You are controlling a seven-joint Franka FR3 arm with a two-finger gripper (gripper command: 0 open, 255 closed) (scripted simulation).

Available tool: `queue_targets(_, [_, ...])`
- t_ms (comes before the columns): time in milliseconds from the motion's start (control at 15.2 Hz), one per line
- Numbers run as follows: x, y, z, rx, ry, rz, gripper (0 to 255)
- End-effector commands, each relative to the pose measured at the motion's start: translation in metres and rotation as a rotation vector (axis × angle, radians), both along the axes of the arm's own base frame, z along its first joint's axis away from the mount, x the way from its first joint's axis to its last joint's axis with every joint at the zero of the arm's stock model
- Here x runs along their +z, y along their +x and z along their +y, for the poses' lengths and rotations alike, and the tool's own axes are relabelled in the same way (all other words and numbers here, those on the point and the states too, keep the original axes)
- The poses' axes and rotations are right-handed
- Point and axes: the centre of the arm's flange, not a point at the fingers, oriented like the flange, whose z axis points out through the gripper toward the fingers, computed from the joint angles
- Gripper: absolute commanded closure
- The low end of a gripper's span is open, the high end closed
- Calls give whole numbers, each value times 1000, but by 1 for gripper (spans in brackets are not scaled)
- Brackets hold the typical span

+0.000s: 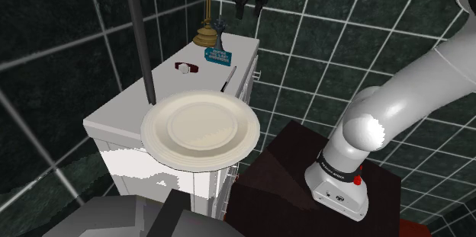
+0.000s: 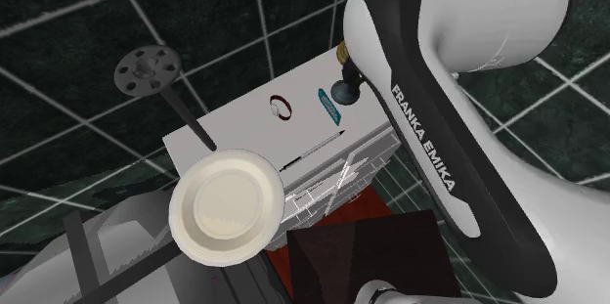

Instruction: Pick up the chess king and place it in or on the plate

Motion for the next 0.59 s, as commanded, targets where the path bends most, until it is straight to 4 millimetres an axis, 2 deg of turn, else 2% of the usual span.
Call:
queue_targets(0, [0, 32, 8, 6, -6, 21, 0])
queue_targets(264, [-1, 89, 22, 18, -20, 63, 0])
queue_targets(330, [-2, 98, 24, 20, -22, 69, 0])
queue_targets(528, [-18, 98, 24, 20, -22, 69, 0])
